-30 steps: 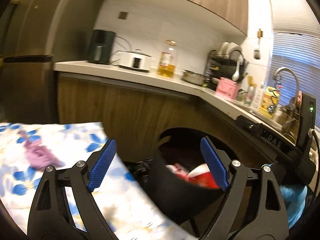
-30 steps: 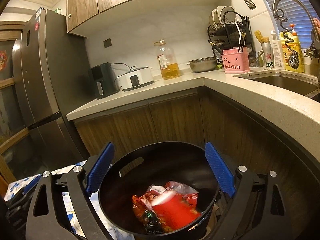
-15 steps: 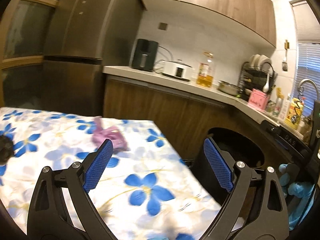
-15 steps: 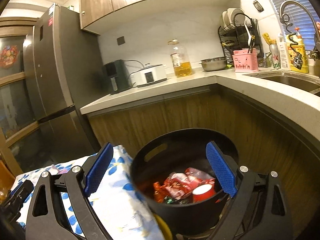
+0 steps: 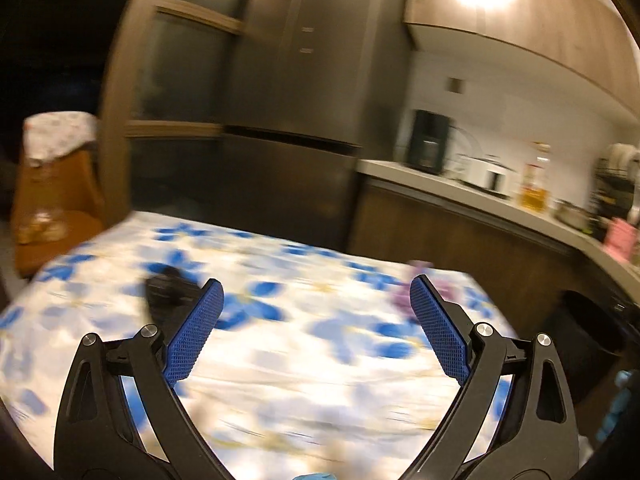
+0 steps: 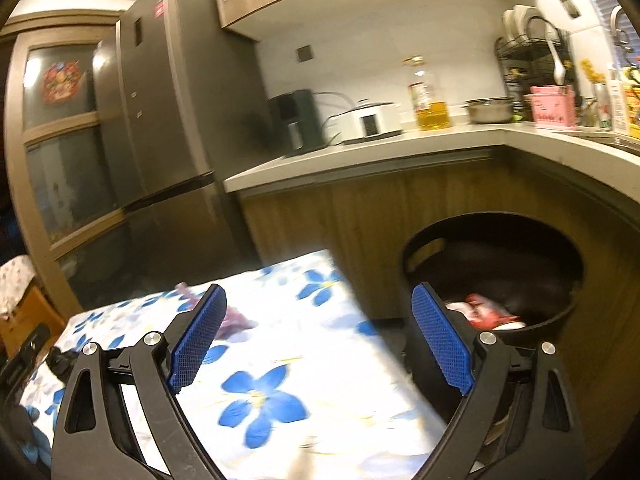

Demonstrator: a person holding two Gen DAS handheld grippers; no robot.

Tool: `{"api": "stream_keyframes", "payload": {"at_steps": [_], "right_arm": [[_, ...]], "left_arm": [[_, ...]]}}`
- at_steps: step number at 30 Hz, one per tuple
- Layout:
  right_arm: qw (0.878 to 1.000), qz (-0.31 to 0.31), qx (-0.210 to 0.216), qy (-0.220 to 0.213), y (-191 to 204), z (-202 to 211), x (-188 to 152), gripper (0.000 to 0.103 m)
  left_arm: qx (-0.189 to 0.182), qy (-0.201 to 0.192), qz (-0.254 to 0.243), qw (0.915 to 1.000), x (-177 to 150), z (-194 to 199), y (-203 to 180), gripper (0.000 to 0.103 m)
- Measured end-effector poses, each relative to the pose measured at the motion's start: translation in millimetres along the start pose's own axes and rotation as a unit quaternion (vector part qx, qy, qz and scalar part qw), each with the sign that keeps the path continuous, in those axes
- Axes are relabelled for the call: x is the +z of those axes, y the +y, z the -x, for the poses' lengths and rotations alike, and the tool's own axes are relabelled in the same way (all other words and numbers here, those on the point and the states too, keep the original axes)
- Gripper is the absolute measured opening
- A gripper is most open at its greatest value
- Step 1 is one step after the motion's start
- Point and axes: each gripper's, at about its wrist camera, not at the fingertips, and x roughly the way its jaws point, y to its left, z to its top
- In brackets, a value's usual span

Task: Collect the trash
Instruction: 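Move the left tool to the black bag and grasp it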

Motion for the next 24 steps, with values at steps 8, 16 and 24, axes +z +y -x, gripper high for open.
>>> {"api": "stream_keyframes", "payload": {"at_steps": [8, 16, 24], "right_arm": [[0.999, 0.026, 0.028, 0.02, 51.3, -30.0, -12.7, 0.091], [0.997, 0.046, 0.043, 0.034, 85.3, -52.5, -21.6, 0.091], [0.996, 0.063, 0.049, 0.042, 104.8, -68.3, -29.0, 0.09]], "left_arm": [[0.103, 0.031, 0.012, 0.9941, 7.0, -44.8, 72.1, 0.092], [0.096, 0.11, 0.045, 0.9883, 2.0, -88.3, 96.3, 0.059], [0.079, 0.136, 0.046, 0.9865, -9.4, -99.5, 96.9, 0.01]]}}
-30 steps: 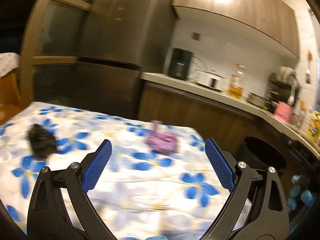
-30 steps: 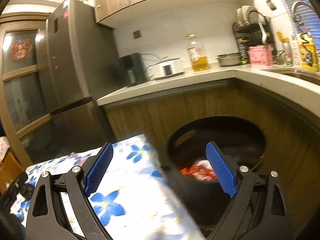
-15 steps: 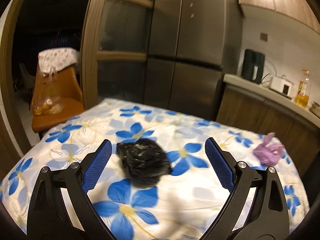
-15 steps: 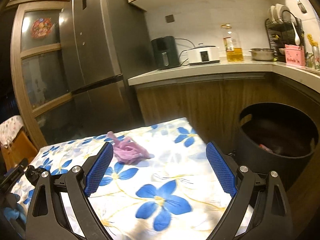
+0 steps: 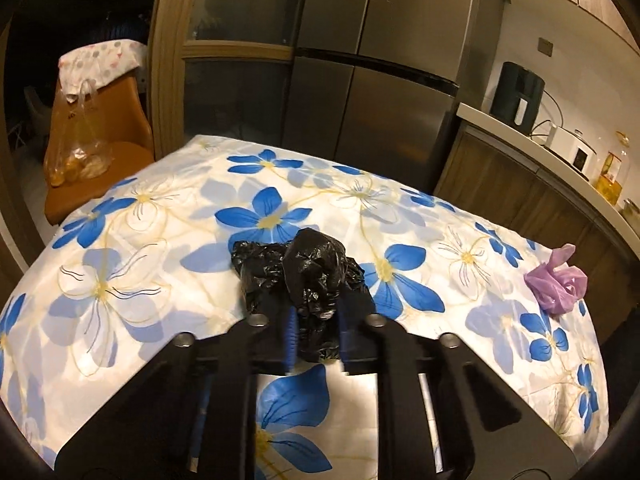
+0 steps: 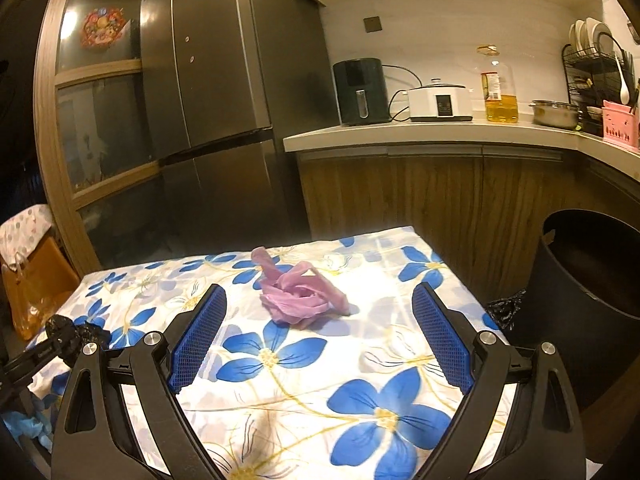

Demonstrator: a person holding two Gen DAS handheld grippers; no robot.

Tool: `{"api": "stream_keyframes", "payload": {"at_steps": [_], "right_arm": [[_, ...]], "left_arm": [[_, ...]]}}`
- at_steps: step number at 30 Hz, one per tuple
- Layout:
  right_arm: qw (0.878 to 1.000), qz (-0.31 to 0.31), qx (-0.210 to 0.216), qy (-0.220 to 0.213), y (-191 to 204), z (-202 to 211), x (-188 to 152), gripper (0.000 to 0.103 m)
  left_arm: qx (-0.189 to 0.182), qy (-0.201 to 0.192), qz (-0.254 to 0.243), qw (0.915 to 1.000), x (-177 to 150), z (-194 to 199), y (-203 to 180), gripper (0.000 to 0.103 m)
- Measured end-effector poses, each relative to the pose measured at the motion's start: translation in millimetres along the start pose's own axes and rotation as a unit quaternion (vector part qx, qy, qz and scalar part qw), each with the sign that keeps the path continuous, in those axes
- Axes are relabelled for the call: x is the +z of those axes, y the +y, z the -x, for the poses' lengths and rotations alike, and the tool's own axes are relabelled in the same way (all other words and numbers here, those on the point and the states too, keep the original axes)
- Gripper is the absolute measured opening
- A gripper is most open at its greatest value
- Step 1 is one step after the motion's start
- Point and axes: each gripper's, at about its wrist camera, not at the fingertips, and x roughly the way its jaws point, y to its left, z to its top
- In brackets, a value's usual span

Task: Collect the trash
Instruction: 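Move the left tool to the black bag and grasp it, then grasp the purple glove with the right tool while the left tool holds the black bag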

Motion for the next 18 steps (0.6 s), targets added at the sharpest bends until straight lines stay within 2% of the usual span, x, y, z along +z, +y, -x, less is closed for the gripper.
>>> {"api": "stream_keyframes", "payload": {"at_steps": [2, 4, 7, 14, 18], "right_arm": [[1.0, 0.004, 0.0, 0.006, 3.6, -7.3, -2.0, 0.09], [1.0, 0.007, -0.001, 0.012, 6.6, -14.7, -4.3, 0.09], [1.0, 0.015, -0.007, 0.017, 9.5, -26.0, -5.1, 0.09], [0.999, 0.016, -0.009, 0.034, 11.3, -58.1, -1.5, 0.09], [0.999, 0.027, -0.007, 0.037, 16.7, -73.3, 4.9, 0.09]], "left_arm": [[-0.012, -0.001, -0.004, 0.9999, -0.9, 1.4, -1.8, 0.004], [-0.031, -0.009, -0.012, 0.9994, -1.9, 6.7, -5.5, 0.003], [-0.056, -0.02, -0.017, 0.9981, -1.1, 18.5, -12.9, 0.003], [-0.128, -0.029, -0.047, 0.9902, -7.7, 47.8, -58.4, 0.003], [-0.143, -0.025, -0.059, 0.9876, -12.5, 50.5, -74.0, 0.003]]}}
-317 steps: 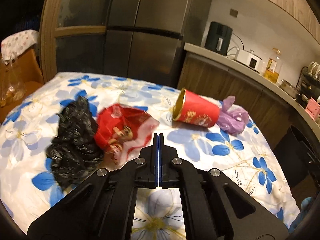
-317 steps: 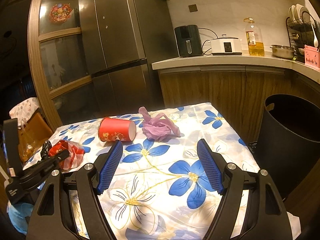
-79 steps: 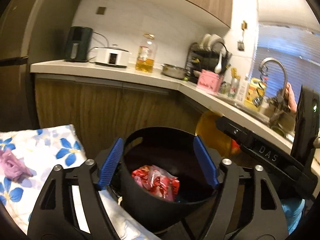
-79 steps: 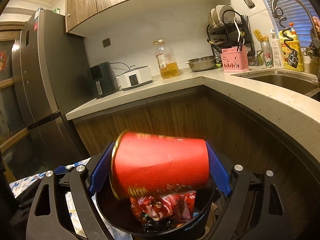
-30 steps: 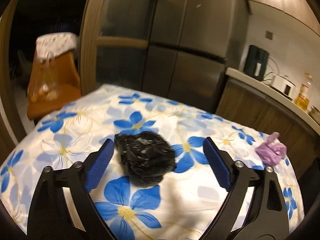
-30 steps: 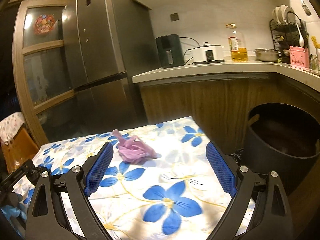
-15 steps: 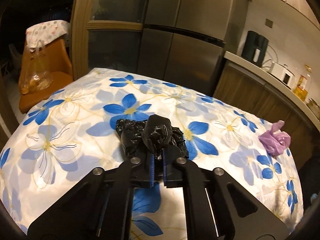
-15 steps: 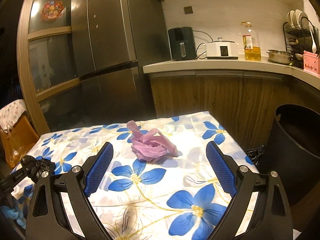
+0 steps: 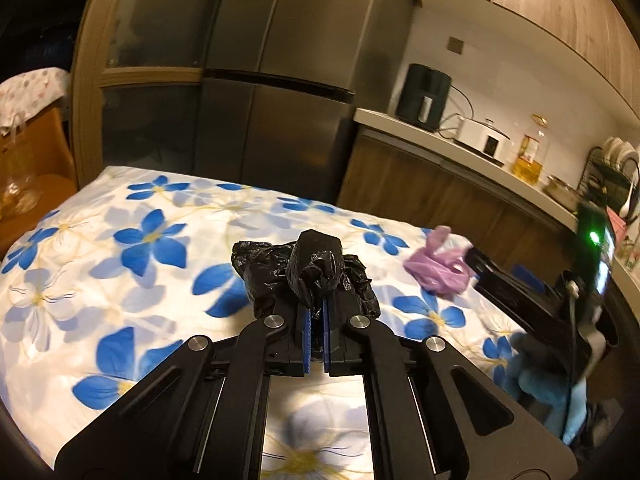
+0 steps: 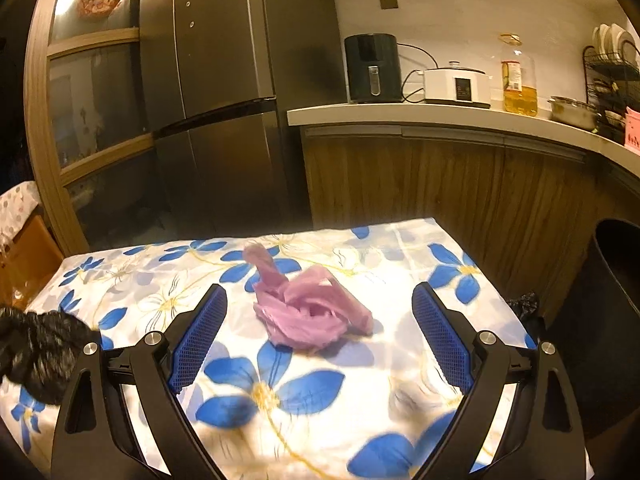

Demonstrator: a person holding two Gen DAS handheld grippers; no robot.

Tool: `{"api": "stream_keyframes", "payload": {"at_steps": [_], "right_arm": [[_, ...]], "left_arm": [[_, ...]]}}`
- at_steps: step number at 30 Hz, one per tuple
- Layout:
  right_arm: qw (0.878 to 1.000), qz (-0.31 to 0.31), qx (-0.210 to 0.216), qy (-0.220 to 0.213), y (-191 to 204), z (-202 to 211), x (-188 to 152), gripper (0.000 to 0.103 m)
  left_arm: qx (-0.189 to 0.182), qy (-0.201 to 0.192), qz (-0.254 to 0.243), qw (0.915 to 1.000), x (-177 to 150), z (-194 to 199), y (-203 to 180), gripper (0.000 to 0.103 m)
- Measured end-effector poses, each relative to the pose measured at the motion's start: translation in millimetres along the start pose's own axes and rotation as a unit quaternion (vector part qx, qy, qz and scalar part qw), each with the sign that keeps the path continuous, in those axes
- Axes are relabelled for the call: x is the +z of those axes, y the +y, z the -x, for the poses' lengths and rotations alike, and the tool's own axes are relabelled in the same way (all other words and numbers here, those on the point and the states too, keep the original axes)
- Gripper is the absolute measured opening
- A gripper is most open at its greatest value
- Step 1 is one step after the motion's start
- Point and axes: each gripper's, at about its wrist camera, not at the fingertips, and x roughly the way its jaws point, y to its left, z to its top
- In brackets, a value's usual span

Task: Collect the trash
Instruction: 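Grasp the purple glove with the right tool while the left tool holds the black bag, then carry the black bag and purple glove with both tools over the black bin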

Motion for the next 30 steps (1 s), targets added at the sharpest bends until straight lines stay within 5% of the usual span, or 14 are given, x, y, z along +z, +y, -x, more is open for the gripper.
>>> {"api": "stream_keyframes", "payload": {"at_steps": [9, 12, 14, 17, 22, 30], "right_arm": [[0.998, 0.016, 0.004, 0.065, 5.3, -43.0, -5.3, 0.071], [0.997, 0.009, 0.005, 0.081, 3.0, -48.5, -6.8, 0.058], [0.995, 0.01, 0.003, 0.094, 3.7, -52.9, -9.3, 0.036], [0.995, 0.014, 0.005, 0.104, 4.7, -54.6, -11.9, 0.016], [0.996, 0.01, 0.011, 0.088, 2.0, -43.4, -9.0, 0.006], [0.999, 0.002, 0.019, 0.047, -8.3, -3.1, 1.9, 0.003]], "left_arm": [[-0.011, 0.009, -0.004, 0.9999, -4.9, -3.8, -3.7, 0.003], [-0.012, 0.012, -0.005, 0.9998, -5.8, -3.9, -3.8, 0.003], [-0.013, 0.014, -0.004, 0.9998, -6.3, -4.3, -4.1, 0.003], [-0.012, 0.013, -0.006, 0.9998, -6.3, -3.2, -4.7, 0.003], [-0.012, 0.011, -0.005, 0.9999, -6.2, 0.9, -4.9, 0.003], [-0.015, 0.006, -0.016, 0.9997, -5.7, 11.9, -16.7, 0.003]]}}
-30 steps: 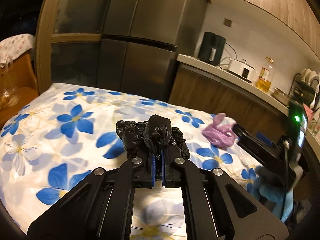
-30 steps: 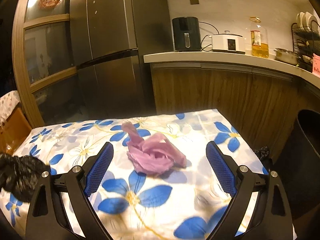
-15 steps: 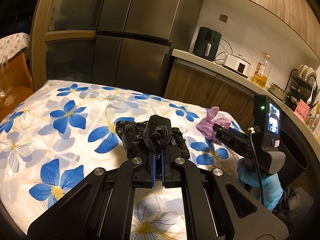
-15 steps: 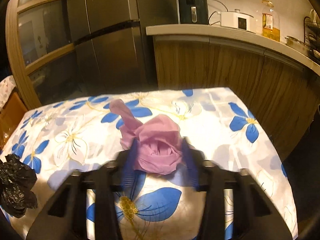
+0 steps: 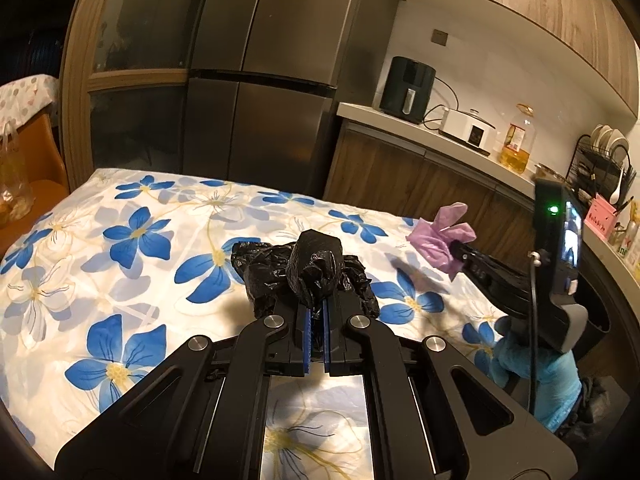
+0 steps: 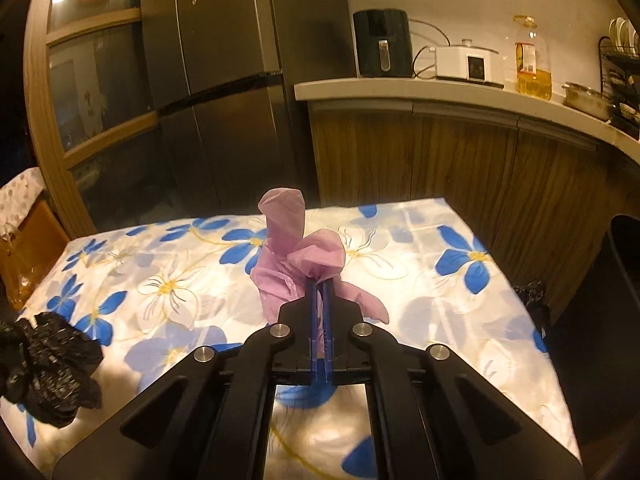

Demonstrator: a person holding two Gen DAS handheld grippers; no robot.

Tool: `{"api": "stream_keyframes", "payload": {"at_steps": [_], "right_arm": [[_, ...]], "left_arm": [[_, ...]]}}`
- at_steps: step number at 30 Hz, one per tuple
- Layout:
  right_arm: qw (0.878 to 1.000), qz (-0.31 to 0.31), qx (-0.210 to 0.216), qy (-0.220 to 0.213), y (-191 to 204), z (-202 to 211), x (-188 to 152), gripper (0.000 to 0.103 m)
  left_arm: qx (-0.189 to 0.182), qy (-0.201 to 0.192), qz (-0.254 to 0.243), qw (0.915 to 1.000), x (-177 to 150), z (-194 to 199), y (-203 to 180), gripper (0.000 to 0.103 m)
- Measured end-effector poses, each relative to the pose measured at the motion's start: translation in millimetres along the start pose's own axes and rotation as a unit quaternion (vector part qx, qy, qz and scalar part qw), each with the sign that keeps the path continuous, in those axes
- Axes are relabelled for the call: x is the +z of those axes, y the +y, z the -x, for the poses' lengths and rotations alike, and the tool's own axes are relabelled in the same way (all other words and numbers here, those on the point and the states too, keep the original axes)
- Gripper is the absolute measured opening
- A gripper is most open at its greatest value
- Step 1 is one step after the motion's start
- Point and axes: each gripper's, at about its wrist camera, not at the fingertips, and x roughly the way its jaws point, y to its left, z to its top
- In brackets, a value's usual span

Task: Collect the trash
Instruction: 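Carry the black bag and purple glove with both tools over the black bin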

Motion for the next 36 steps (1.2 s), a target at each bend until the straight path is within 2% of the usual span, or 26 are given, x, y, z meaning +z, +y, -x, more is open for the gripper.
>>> {"api": "stream_keyframes", "payload": {"at_steps": [9, 15, 18, 21, 25, 31, 36], "right_arm": [[0.999, -0.011, 0.002, -0.051, -26.6, 63.9, 12.5, 0.003], [0.996, -0.022, -0.021, -0.087, -65.5, 112.2, 13.8, 0.003], [0.993, -0.03, -0.047, -0.107, -96.8, 140.2, 12.2, 0.003], [0.989, -0.043, -0.073, -0.121, -127.4, 161.0, 10.3, 0.003], [0.981, -0.07, -0.116, -0.139, -178.4, 188.6, 7.2, 0.003], [0.971, -0.097, -0.159, -0.149, -232.4, 207.7, 0.3, 0.003], [0.967, -0.111, -0.165, -0.158, -255.6, 210.1, 0.1, 0.003]], "left_arm": [[-0.021, -0.013, -0.023, 0.9994, 8.4, 12.7, -38.6, 0.003], [-0.062, -0.016, -0.052, 0.9966, 12.1, 15.2, -91.8, 0.003], [-0.091, -0.018, -0.071, 0.9932, 12.9, 14.4, -127.2, 0.003], [-0.125, -0.021, -0.089, 0.9879, 12.2, 12.7, -166.1, 0.003], [-0.177, -0.026, -0.116, 0.977, 10.5, 8.2, -228.6, 0.003], [-0.255, -0.036, -0.153, 0.9541, 1.2, -6.9, -321.6, 0.003], [-0.283, -0.042, -0.165, 0.944, -6.3, -18.6, -355.2, 0.003]]}}
